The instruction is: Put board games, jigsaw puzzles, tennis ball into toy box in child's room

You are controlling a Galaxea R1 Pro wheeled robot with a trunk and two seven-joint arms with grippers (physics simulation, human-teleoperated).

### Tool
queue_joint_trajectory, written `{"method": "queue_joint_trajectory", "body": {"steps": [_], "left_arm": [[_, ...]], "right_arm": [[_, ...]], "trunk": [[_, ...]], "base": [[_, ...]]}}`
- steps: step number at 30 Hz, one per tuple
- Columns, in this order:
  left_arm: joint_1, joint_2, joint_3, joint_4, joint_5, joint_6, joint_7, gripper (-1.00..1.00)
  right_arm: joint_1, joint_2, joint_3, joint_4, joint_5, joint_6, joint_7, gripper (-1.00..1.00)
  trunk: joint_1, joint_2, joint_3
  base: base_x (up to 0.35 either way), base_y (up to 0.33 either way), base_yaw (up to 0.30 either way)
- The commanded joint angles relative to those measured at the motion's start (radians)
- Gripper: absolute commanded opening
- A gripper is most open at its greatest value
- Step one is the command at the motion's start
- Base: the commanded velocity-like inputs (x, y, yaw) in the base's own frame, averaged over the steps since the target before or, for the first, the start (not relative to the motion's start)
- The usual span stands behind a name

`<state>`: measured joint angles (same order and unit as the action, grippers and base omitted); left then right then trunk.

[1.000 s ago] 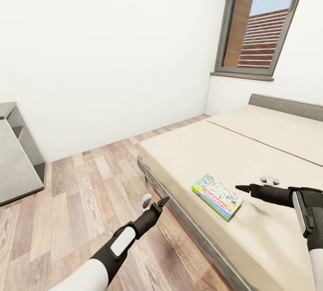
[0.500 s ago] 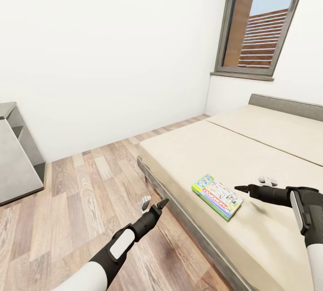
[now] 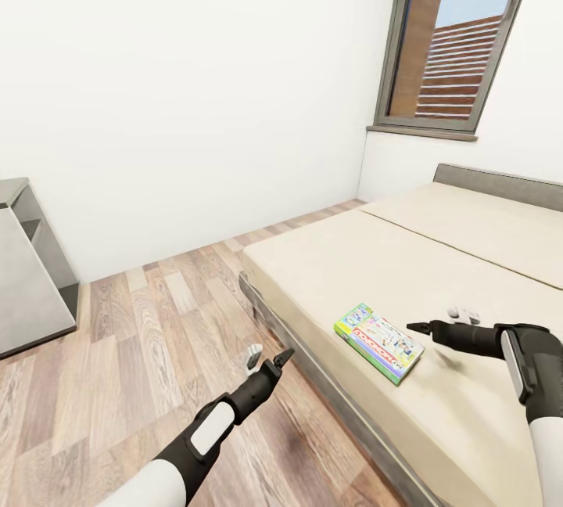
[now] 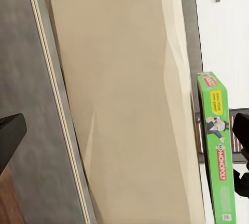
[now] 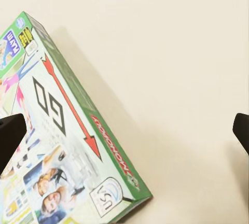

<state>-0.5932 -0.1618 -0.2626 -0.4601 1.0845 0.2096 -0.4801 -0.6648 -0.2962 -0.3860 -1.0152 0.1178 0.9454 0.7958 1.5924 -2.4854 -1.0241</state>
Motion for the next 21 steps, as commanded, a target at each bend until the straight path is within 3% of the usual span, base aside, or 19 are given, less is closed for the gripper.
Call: {"method": "queue_joint_trajectory", "body": {"steps": [1, 12, 21], "left_arm": [[0.0, 0.0, -0.003, 0.0, 0.01, 0.006, -0.002, 1.0], [0.004, 0.001, -0.003, -0.003, 0.007, 0.005, -0.003, 1.0], [0.004, 0.001, -0.003, -0.003, 0.005, 0.005, -0.003, 1.0]], "right_arm": [[-0.009, 0.0, -0.002, 0.011, 0.011, -0.001, 0.009, 1.0], [-0.079, 0.001, -0.002, 0.108, 0.012, -0.035, 0.007, 1.0], [-0.092, 0.004, 0.01, 0.131, 0.013, -0.046, 0.006, 1.0]], "trunk": [[0.0, 0.0, -0.001], [0.0, 0.0, -0.001], [0.0, 0.0, -0.001]], "base": [[0.0, 0.0, 0.0], [0.0, 0.0, 0.0], [0.0, 0.0, 0.0]]}}
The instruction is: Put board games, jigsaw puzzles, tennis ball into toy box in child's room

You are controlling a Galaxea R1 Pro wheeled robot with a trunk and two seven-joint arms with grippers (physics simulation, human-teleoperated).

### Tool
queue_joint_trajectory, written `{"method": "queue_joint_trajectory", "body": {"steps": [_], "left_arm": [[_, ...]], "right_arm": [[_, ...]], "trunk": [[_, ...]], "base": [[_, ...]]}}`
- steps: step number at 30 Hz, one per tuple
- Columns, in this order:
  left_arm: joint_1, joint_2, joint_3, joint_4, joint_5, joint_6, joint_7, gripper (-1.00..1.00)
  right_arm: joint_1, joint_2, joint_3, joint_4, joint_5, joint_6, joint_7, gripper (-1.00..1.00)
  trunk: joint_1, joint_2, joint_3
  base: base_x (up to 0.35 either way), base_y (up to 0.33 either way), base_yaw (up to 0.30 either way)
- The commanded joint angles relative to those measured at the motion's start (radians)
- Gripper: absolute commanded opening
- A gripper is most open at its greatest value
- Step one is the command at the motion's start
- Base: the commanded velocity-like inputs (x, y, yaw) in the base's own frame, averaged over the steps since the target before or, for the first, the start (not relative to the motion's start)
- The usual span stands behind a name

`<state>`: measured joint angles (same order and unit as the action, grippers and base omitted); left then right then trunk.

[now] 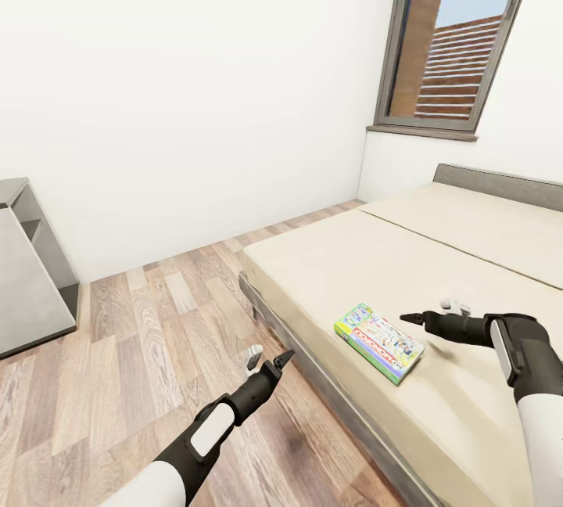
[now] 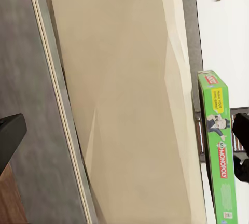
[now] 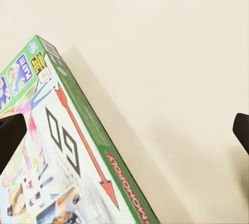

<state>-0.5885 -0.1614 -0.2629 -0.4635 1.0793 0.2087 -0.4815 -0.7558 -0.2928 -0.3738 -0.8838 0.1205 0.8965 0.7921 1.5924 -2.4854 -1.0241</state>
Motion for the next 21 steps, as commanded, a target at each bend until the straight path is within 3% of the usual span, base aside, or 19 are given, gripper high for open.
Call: {"method": "queue_joint_trajectory", "body": {"steps": [1, 21], "left_arm": [[-0.001, 0.0, -0.002, 0.0, 0.011, 0.006, -0.002, 1.0], [-0.001, 0.0, -0.002, 0.0, 0.009, 0.006, -0.002, 1.0]], "right_arm": [[-0.001, 0.0, -0.003, -0.001, 0.011, 0.003, 0.01, 1.0], [-0.007, 0.005, 0.041, 0.044, 0.011, -0.004, 0.005, 1.0]], "trunk": [[0.0, 0.0, -0.001], [0.0, 0.0, -0.001]], "base": [[0.0, 0.0, 0.0], [0.0, 0.0, 0.0]]}}
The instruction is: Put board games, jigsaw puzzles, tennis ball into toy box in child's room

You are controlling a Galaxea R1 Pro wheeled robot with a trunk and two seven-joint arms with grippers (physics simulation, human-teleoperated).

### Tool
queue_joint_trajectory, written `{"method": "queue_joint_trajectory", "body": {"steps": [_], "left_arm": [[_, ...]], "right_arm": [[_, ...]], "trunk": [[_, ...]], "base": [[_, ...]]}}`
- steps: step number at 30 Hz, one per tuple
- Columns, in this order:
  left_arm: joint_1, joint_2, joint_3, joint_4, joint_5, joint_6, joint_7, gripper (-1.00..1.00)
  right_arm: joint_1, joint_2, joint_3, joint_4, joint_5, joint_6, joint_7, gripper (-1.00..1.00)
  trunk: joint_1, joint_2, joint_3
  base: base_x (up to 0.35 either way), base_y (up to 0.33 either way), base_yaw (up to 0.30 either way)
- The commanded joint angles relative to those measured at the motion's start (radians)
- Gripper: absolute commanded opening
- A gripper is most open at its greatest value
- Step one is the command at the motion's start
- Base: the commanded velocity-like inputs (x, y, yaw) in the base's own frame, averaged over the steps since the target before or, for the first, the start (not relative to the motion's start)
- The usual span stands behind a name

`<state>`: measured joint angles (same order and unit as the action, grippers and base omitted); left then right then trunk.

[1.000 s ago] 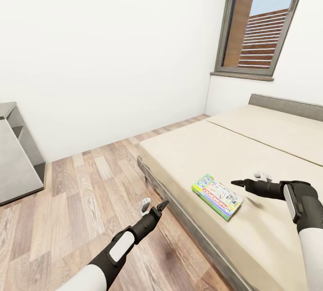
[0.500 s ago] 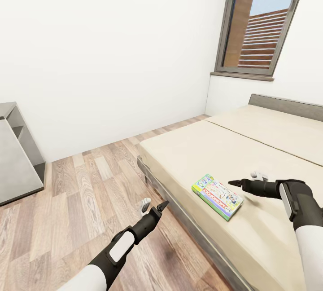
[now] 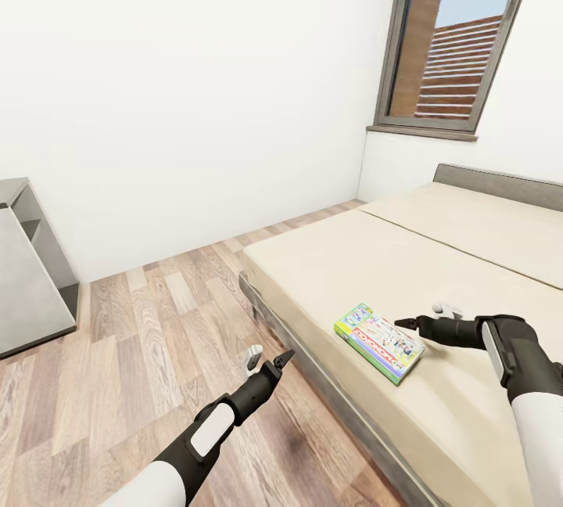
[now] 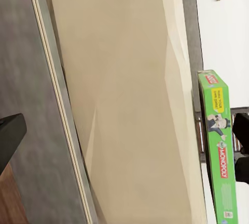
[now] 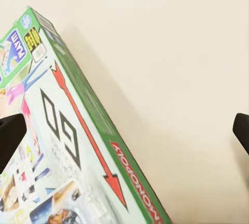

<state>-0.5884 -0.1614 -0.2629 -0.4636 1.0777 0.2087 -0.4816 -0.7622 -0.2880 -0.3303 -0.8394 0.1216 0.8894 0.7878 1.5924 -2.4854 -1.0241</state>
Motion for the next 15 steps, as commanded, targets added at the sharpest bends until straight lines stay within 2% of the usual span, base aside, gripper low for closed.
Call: {"method": "queue_joint_trajectory", "body": {"steps": [1, 15], "left_arm": [[-0.001, 0.0, -0.002, 0.0, 0.01, 0.006, -0.002, 1.0], [-0.001, 0.0, -0.002, 0.0, 0.01, 0.006, -0.002, 1.0]], "right_arm": [[-0.001, 0.001, -0.002, 0.004, 0.01, 0.003, 0.009, 1.0], [-0.003, 0.001, 0.0, 0.026, 0.01, 0.001, 0.007, 1.0]], "trunk": [[0.0, 0.0, -0.001], [0.0, 0.0, -0.001]], "base": [[0.0, 0.0, 0.0], [0.0, 0.0, 0.0]]}}
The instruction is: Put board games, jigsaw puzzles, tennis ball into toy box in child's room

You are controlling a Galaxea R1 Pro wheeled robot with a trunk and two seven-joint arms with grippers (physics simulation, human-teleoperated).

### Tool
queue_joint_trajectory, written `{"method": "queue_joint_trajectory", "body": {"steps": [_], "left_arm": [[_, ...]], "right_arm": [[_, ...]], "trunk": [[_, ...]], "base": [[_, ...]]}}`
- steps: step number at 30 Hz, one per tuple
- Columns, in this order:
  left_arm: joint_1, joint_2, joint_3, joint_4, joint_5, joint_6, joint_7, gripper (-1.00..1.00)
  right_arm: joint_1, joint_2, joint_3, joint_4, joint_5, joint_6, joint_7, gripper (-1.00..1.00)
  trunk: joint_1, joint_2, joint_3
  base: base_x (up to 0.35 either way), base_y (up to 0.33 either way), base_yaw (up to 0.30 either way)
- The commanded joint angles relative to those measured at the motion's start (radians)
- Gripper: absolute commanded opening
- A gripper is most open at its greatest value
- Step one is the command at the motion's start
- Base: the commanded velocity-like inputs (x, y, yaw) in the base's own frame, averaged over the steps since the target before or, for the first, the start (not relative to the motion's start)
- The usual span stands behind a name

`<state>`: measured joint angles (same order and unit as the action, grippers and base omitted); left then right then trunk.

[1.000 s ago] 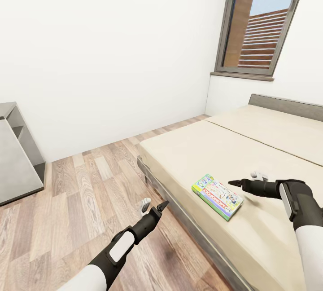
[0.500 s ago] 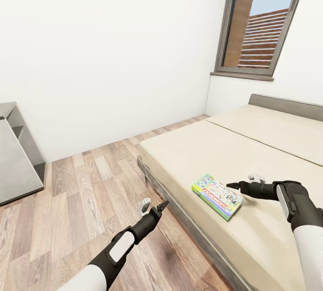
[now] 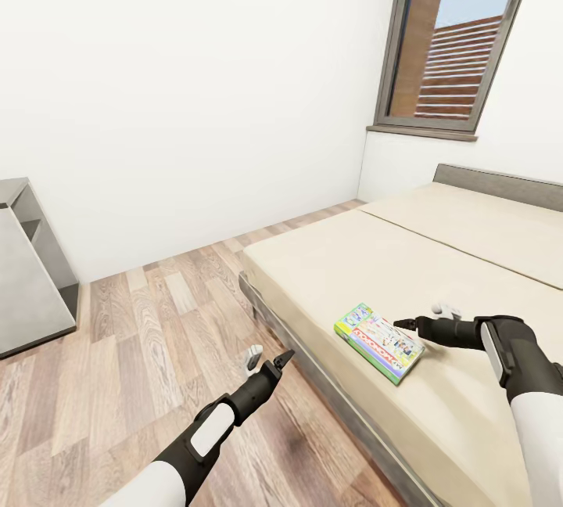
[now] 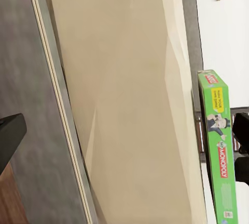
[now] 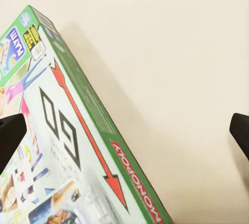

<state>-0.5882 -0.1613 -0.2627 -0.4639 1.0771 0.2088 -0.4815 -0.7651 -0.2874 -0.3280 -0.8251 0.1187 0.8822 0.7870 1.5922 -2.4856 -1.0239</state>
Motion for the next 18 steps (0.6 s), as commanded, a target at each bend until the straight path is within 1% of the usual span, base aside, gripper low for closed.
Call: {"method": "queue_joint_trajectory", "body": {"steps": [1, 18], "left_arm": [[-0.001, 0.0, -0.003, 0.001, 0.011, 0.006, -0.002, 1.0], [-0.001, 0.0, -0.003, 0.001, 0.011, 0.006, -0.001, 1.0]], "right_arm": [[0.0, 0.001, -0.002, 0.014, 0.013, 0.008, 0.008, 1.0], [-0.001, 0.002, -0.002, 0.053, 0.013, 0.008, 0.008, 1.0]], "trunk": [[0.0, 0.0, -0.001], [0.0, 0.0, -0.001]], "base": [[0.0, 0.0, 0.0], [0.0, 0.0, 0.001]]}}
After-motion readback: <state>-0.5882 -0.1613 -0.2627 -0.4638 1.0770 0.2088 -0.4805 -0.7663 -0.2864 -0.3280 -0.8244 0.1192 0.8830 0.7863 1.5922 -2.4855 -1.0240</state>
